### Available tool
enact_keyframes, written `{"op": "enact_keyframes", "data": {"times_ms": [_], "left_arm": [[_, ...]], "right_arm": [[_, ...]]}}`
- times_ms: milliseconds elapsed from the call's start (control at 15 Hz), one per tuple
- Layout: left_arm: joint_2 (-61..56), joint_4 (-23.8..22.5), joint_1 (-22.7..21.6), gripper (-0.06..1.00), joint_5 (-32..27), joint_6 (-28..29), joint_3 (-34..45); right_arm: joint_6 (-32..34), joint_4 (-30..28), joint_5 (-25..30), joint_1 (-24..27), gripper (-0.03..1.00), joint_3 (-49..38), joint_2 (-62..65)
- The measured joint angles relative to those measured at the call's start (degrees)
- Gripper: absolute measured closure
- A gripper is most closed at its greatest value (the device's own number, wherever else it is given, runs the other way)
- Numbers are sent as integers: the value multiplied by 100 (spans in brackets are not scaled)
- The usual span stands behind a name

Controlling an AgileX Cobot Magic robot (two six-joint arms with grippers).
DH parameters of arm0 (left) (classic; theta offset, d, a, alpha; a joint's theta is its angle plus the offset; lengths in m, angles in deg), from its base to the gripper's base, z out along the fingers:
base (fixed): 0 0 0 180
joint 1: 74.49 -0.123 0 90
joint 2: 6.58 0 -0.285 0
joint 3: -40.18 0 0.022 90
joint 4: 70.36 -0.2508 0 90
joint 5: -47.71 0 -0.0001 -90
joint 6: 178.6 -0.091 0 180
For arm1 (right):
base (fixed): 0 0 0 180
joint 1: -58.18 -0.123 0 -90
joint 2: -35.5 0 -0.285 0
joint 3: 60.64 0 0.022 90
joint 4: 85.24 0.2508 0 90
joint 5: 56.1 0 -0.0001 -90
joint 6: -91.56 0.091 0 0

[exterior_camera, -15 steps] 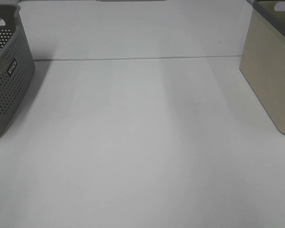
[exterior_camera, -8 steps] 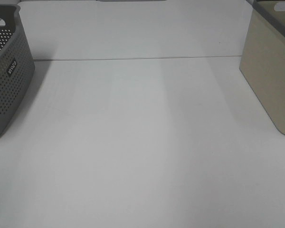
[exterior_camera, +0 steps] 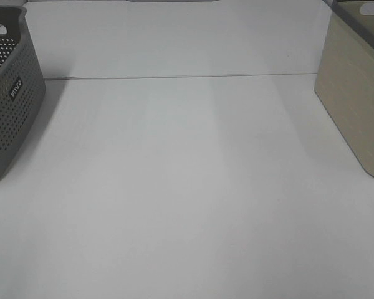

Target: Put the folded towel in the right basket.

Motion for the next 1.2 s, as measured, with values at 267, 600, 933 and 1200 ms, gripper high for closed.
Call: {"op": "enact_keyframes", "data": {"times_ms": [267, 600, 933, 1200], "left_arm": [[0, 0, 0, -3, 0, 0, 0], [0, 0, 0, -3, 0, 0, 0], [0, 0, 0, -3, 0, 0, 0], [0, 0, 0, -3, 0, 0, 0]], "right_arm": [[-46, 0, -401, 0, 35, -716, 2017], [-327, 11, -602, 0, 35, -877, 4601], [-350, 11, -682, 0, 35, -882, 4595], [-350, 11, -682, 0, 35, -882, 4555]]}}
